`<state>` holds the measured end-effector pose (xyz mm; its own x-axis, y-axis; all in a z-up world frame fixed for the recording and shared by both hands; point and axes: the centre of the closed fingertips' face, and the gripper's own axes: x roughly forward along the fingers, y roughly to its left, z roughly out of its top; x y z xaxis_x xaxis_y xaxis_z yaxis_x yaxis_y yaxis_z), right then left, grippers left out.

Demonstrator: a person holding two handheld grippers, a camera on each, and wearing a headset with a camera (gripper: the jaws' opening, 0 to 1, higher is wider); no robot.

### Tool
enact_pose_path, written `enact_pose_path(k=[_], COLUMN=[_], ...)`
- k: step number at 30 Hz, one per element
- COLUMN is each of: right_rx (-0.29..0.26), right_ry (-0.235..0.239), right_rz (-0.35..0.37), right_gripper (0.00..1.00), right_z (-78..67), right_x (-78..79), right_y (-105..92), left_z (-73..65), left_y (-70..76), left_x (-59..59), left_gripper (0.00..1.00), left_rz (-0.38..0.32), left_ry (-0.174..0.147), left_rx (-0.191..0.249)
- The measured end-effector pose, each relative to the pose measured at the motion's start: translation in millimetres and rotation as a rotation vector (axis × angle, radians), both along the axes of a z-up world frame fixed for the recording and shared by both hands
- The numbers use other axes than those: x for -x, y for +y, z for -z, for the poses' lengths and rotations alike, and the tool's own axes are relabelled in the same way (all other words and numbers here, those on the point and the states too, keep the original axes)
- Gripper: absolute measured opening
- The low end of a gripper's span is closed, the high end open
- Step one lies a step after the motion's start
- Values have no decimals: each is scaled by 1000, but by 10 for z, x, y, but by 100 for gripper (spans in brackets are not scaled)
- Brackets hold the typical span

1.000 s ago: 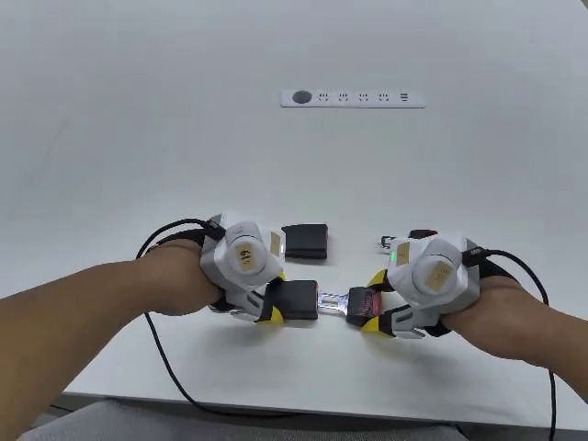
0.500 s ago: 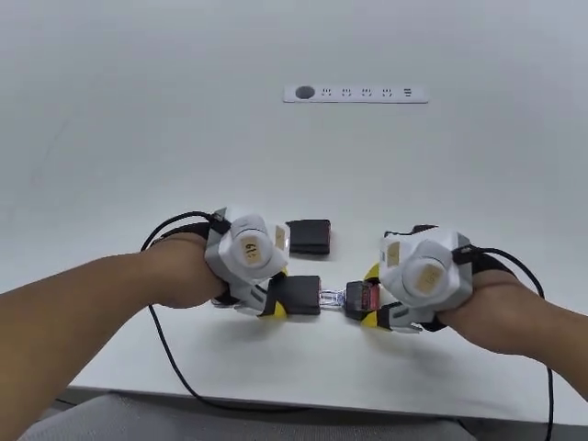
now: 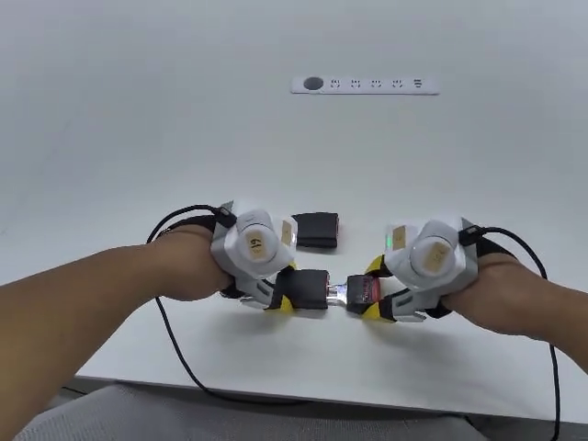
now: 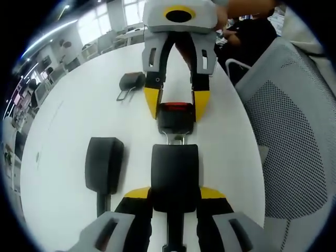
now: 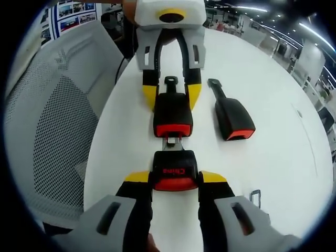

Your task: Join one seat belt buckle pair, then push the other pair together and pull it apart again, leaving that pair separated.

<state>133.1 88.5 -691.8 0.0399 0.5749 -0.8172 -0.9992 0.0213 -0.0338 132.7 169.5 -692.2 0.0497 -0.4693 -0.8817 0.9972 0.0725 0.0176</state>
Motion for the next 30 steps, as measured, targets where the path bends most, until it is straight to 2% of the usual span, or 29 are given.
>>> enact_pose_path(k=[15, 30], right_rx=[-21, 5], right_ry=[13, -9], right_rz=[2, 5], right_gripper=[31, 31], right_z=[-4, -8], right_x=[-9, -37], right_y=[83, 68], left_z=[6, 11], left_y=[-1, 11], left_x=[-15, -19], left_gripper=[32, 32], left_rz=[-1, 0], left_ry=[14, 15], left_rx=[12, -8])
